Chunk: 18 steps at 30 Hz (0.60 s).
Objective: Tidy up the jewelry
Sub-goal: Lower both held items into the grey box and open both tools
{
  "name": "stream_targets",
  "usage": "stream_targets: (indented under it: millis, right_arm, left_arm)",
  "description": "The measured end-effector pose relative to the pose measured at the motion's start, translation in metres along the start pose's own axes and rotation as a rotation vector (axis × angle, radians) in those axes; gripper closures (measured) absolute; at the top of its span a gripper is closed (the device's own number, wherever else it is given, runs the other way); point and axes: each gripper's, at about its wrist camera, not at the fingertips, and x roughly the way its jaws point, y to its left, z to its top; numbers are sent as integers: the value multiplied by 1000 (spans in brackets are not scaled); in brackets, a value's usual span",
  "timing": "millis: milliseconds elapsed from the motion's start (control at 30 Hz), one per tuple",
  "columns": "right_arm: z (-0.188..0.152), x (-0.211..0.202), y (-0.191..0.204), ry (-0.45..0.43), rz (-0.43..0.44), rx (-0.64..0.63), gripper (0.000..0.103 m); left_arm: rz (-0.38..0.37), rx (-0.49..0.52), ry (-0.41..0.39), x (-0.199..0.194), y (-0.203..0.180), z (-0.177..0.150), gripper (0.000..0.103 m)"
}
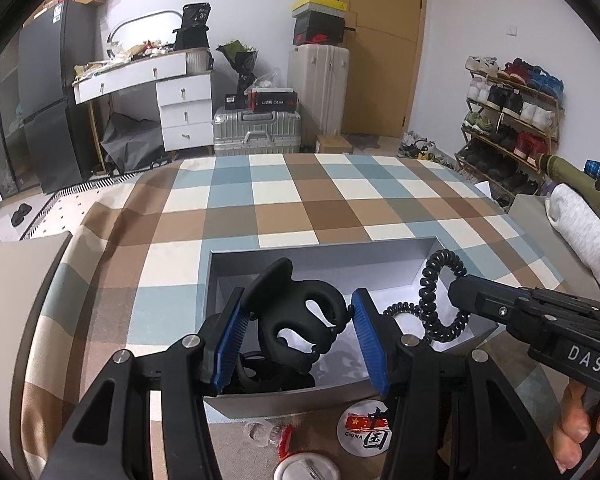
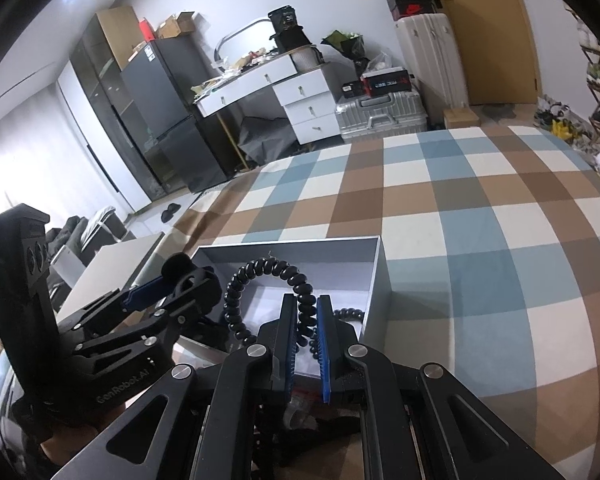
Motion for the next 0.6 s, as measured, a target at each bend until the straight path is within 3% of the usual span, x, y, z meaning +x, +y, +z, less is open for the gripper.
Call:
stream_targets:
  millis: [233,300,367,500,600]
  right_arm:
    - [0,-5,1,-8,6,-15,91]
    - [0,-9,2,-8,9,-21,89]
    - [-2,-14,2,-11,8,-24,78]
    - [-3,-29,0,-38,18,-30,61]
    - [-4,-37,-2,-56,18,-43,39]
  left_arm:
    - [-6,-14,35,1,-3,-1,56]
    - [-14,-23,40,0,-4,-1,50]
    - [-17,-28,38,-2,-5,-1,30]
    - [-27,-31,33,-9,-9,-2,23]
    - [-20,-20,26,-16,-11,-5,20]
